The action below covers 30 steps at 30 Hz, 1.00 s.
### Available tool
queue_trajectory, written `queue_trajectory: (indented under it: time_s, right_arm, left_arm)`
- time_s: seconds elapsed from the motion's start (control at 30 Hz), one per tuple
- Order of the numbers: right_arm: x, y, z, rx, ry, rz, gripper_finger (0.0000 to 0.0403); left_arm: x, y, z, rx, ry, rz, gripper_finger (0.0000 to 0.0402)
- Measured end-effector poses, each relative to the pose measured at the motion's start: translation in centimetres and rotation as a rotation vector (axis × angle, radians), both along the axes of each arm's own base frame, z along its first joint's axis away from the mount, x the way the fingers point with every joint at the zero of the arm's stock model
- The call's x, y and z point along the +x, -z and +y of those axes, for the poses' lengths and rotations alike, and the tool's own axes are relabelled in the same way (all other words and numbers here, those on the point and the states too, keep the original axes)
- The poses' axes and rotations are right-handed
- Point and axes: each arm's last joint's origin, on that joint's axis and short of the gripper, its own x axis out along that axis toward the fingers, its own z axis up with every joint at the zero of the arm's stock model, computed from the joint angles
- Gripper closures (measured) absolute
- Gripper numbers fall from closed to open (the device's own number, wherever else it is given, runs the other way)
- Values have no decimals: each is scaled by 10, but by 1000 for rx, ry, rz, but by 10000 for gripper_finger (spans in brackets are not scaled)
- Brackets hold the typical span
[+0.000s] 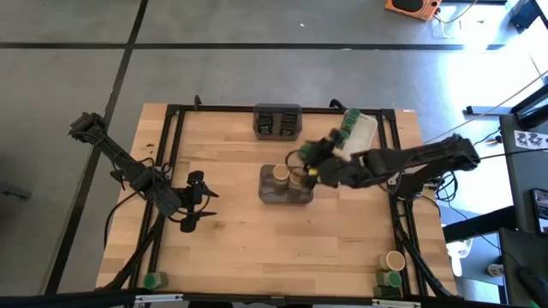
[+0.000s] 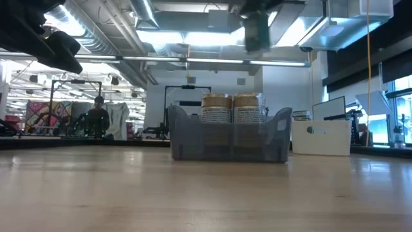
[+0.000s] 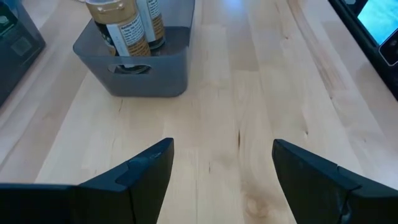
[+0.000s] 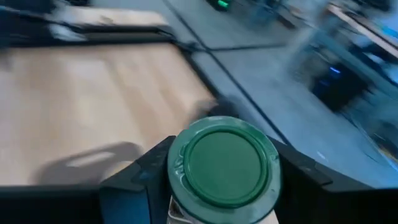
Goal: Sort spices by type
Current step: Put the green seasoning bottle into the white bin
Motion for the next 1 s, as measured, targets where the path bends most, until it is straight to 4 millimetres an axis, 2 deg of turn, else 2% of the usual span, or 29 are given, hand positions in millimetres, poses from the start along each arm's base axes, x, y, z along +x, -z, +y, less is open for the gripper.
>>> queue_trajectory:
  time_s: [0.17,0.33,0.63,0.8,1.0]
  right_arm:
    - [-23,2,-31,3,200,81,201]
    - [-46,14,-54,4,355,102,201]
    - [-89,60,-91,70,604,79,201]
    - [-99,86,-107,96,717,104,201]
    - [-105,107,-126,109,823,67,201]
  left_arm:
    - [0,0,0,1,0,0,132]
    - [0,0,0,4,1,0,132]
    - [0,0,0,3,1,0,132]
    - [0,0,1,17,-19,-12,132]
    - [0,-1,2,34,-43,-24,132]
